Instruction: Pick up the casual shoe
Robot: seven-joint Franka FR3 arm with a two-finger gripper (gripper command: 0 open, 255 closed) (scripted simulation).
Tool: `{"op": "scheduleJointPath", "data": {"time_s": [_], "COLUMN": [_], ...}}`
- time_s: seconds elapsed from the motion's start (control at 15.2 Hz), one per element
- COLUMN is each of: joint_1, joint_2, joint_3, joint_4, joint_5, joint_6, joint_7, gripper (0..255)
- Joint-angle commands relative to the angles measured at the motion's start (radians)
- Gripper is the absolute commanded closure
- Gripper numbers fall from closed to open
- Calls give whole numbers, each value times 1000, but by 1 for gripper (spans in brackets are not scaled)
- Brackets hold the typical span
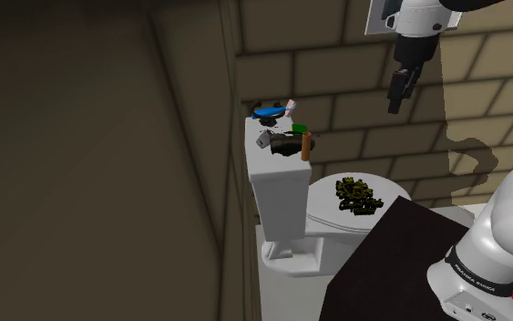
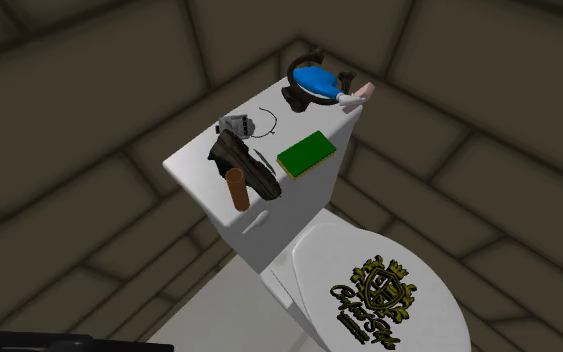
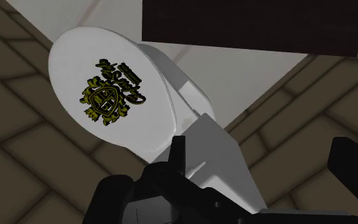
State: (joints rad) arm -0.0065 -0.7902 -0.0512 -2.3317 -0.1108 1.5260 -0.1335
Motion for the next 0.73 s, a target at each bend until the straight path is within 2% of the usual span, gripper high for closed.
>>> {"op": "scheduleJointPath", "data": {"time_s": [0.0, 0.66], "joint_1": [0, 38], "joint_2": [0, 309], "joint_3": [0, -56], "joint_4": [0, 45], "joint_5": [0, -81], "joint_6": [0, 302], "joint_7": [0, -159], "gripper": [0, 0]}}
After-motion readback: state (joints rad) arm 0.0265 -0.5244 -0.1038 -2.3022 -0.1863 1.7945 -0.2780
